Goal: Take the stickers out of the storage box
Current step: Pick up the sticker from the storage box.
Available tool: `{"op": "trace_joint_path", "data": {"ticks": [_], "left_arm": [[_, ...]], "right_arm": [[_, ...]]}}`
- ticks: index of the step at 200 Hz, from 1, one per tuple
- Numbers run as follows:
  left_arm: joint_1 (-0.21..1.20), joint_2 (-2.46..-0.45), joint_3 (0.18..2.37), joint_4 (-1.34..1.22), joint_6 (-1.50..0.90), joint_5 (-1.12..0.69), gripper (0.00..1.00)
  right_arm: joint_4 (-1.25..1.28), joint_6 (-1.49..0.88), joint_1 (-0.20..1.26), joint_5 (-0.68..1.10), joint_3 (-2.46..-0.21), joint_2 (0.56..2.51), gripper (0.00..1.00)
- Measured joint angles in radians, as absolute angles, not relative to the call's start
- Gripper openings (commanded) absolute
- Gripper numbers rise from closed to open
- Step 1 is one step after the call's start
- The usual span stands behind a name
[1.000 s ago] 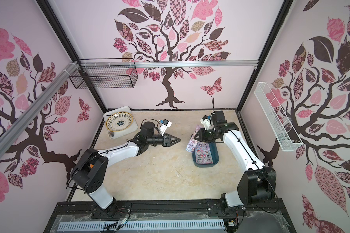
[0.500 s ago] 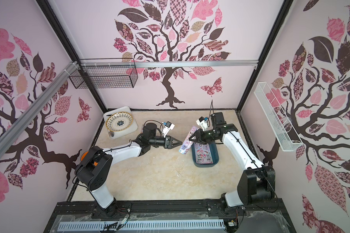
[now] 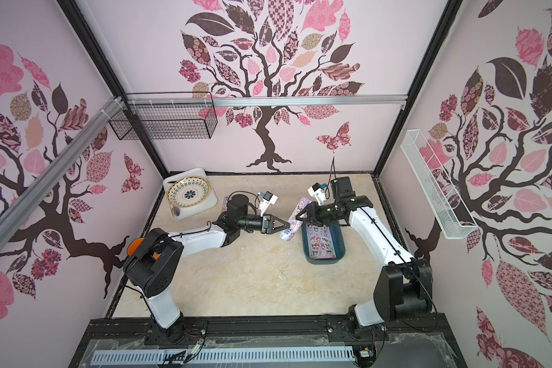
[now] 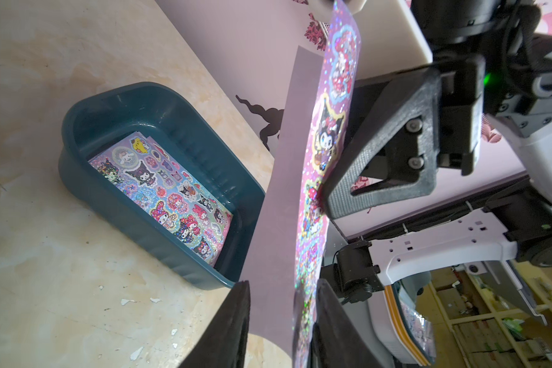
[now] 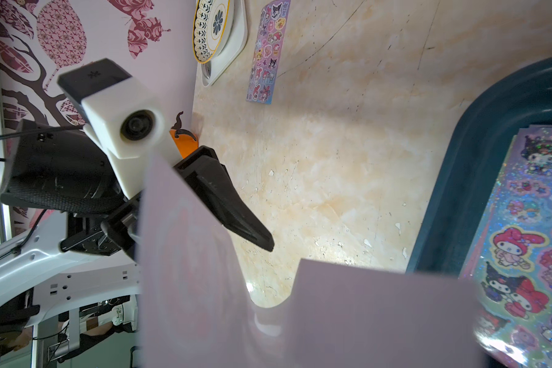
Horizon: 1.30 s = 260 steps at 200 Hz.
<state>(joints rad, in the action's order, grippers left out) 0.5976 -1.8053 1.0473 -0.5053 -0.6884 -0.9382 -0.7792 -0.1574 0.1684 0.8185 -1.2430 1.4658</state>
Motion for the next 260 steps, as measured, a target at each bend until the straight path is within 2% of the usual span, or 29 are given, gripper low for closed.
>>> {"op": "trace_joint_path", "data": {"ticks": [31,70,122,161,219,260], "left_arm": [[0.598,-1.811,1.062,-0.517,-0.702,-0.945,0.2],[0.598,-1.818,1.063,-0.522,-0.714,-0.951,0.0],[0.594,-1.818,1.064,-0.531,-0.719,-0.951,0.0],[0.558,-1.818,1.052,-0.591,-0.78,-0.944,0.0],[0.44,-1.818,0.979,-0.87,-1.056,-0.915,0.0],[0.439,-1.814,0.978,-0.977,-1.191,-0.882,0.0]], "right_arm": [[-0.744,-0.174,0.173,0.818,-1.217,1.481,0.33],[-0.724,-0.19,0.174,0.819,-1.187,1.481,0.35],[-0.68,-0.216,0.174,0.823,-1.175,1.481,0.42],[-0.606,-0.271,0.174,0.828,-1.155,1.478,0.65],[-0.157,-0.612,0.18,0.869,-0.921,1.431,0.83],[0.141,-0.791,0.227,0.87,-0.889,1.428,0.86]]}}
